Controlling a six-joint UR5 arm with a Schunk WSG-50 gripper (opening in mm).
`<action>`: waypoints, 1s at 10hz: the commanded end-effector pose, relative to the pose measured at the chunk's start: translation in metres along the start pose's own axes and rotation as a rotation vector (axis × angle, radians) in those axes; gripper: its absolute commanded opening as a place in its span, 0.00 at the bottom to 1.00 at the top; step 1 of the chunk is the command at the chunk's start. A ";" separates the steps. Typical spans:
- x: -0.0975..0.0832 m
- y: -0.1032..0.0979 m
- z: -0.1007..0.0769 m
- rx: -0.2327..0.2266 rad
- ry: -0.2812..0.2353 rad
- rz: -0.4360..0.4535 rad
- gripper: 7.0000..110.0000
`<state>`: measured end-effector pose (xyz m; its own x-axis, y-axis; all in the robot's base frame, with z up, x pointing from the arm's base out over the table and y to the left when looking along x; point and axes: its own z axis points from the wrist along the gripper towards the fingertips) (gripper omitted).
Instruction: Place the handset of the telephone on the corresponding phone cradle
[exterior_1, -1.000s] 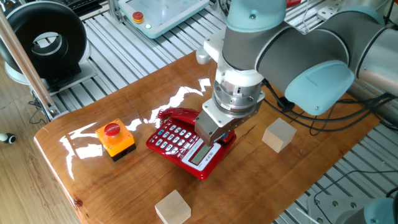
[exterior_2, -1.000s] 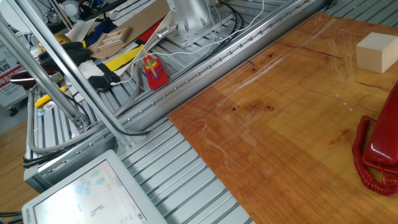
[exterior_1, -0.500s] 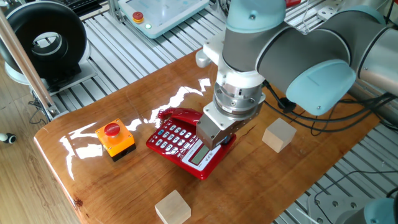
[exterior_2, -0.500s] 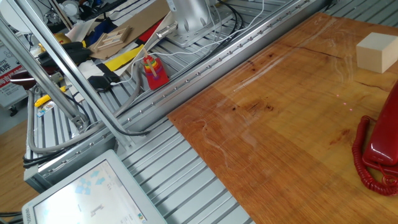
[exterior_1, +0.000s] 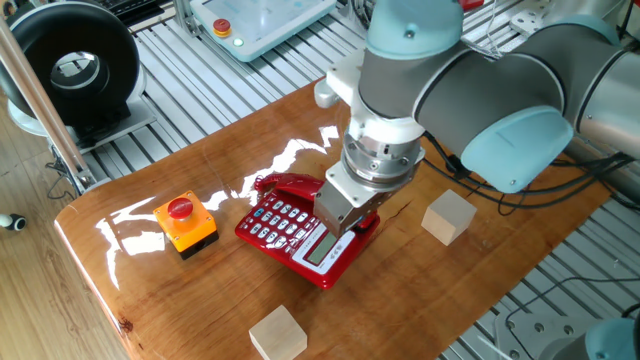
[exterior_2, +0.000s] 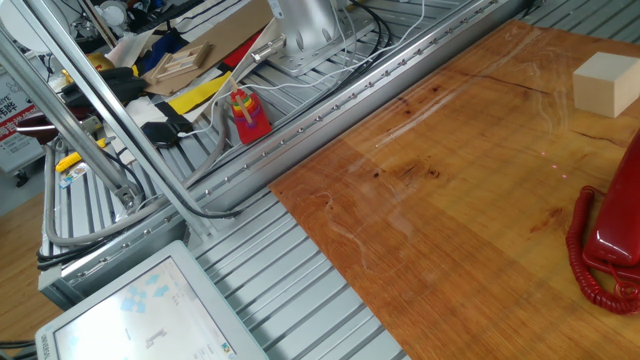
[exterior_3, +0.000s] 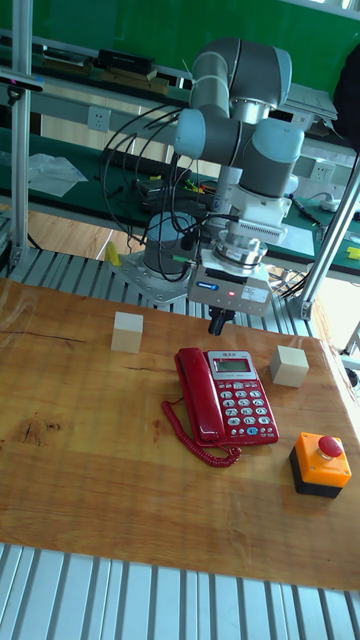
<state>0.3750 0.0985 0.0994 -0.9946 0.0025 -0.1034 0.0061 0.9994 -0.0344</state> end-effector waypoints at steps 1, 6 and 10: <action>0.012 0.005 -0.002 -0.023 0.049 0.016 0.00; 0.014 0.002 -0.002 -0.009 0.058 0.010 0.00; 0.057 0.002 -0.091 -0.014 0.121 -0.011 0.00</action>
<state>0.3404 0.1000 0.1430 -0.9999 0.0019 -0.0109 0.0022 0.9994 -0.0347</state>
